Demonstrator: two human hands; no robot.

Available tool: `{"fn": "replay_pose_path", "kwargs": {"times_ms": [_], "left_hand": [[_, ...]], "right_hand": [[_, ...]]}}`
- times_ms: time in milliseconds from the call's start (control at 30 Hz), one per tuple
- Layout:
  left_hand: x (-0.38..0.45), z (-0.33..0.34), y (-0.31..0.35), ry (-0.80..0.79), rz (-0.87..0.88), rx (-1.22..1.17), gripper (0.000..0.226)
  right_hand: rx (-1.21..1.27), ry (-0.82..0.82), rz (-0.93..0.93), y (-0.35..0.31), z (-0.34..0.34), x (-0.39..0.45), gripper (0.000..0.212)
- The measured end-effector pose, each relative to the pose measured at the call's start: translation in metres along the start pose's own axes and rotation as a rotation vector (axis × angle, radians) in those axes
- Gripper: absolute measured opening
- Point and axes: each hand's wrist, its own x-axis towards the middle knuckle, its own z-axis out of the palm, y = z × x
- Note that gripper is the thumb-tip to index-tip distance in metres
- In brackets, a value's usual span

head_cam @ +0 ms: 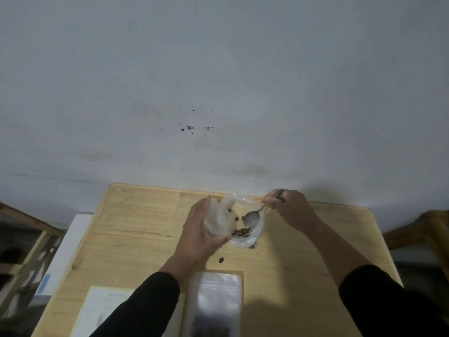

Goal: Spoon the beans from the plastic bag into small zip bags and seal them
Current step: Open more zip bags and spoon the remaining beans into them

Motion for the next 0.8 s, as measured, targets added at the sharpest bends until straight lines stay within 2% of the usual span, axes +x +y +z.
{"fn": "replay_pose_path", "kwargs": {"times_ms": [133, 300, 467, 800], "left_hand": [[0.003, 0.005, 0.004, -0.009, 0.002, 0.031, 0.108], [0.006, 0.009, 0.006, -0.021, -0.004, 0.053, 0.108], [0.006, 0.010, 0.005, -0.004, 0.003, 0.066, 0.107], [0.007, 0.010, 0.000, 0.020, 0.005, 0.057, 0.107]], "right_hand": [[-0.034, -0.020, -0.066, 0.002, 0.005, 0.009, 0.019], [-0.011, 0.007, 0.024, 0.018, 0.006, 0.007, 0.023], [0.159, 0.098, 0.189, 0.030, 0.024, -0.013, 0.022], [0.693, 0.257, 0.513, 0.031, 0.061, -0.048, 0.017]]}}
